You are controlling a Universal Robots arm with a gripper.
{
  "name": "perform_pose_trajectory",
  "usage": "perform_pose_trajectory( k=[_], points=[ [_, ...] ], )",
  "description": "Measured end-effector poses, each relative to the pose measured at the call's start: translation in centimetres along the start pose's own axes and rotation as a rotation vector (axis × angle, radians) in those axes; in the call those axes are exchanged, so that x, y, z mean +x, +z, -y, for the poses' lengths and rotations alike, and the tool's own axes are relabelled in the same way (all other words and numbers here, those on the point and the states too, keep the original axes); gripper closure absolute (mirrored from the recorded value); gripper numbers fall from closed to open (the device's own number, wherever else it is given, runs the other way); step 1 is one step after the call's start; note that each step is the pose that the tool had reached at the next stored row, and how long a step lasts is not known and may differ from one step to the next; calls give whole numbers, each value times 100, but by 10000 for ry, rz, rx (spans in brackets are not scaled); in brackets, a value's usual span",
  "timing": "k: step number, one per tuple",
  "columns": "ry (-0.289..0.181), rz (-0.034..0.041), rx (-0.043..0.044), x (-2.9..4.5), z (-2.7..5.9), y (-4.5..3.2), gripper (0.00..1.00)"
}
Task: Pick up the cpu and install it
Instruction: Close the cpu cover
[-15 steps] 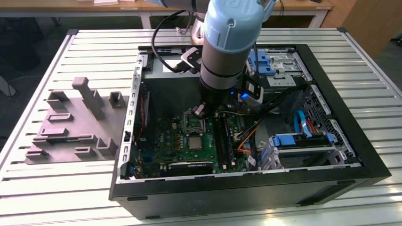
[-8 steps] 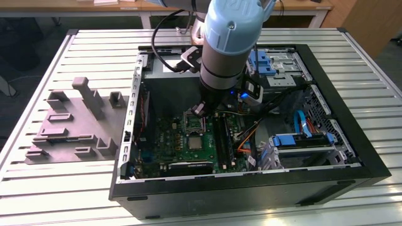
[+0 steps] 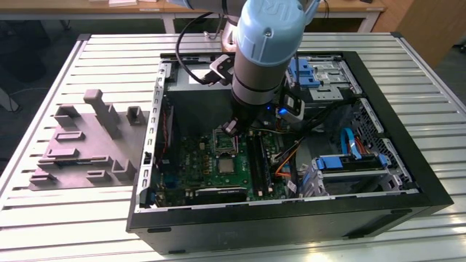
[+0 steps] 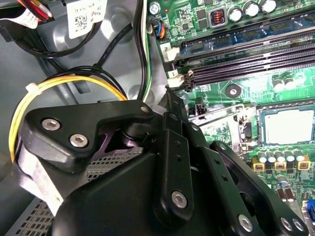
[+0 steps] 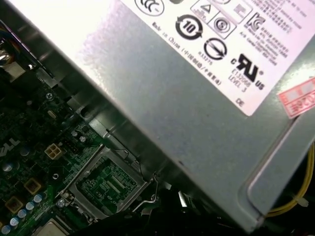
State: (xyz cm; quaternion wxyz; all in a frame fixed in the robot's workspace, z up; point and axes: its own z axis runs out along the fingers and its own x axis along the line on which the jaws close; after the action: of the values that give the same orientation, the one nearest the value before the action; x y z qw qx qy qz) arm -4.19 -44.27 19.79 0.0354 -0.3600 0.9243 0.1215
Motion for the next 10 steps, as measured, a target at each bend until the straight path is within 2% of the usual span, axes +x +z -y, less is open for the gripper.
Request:
perform_pose_trajectory(
  k=[7,10],
  points=[
    [-12,-23,4,-3,-3,14,89],
    [-3,-175,108,-8,-9,15,89]
  ],
)
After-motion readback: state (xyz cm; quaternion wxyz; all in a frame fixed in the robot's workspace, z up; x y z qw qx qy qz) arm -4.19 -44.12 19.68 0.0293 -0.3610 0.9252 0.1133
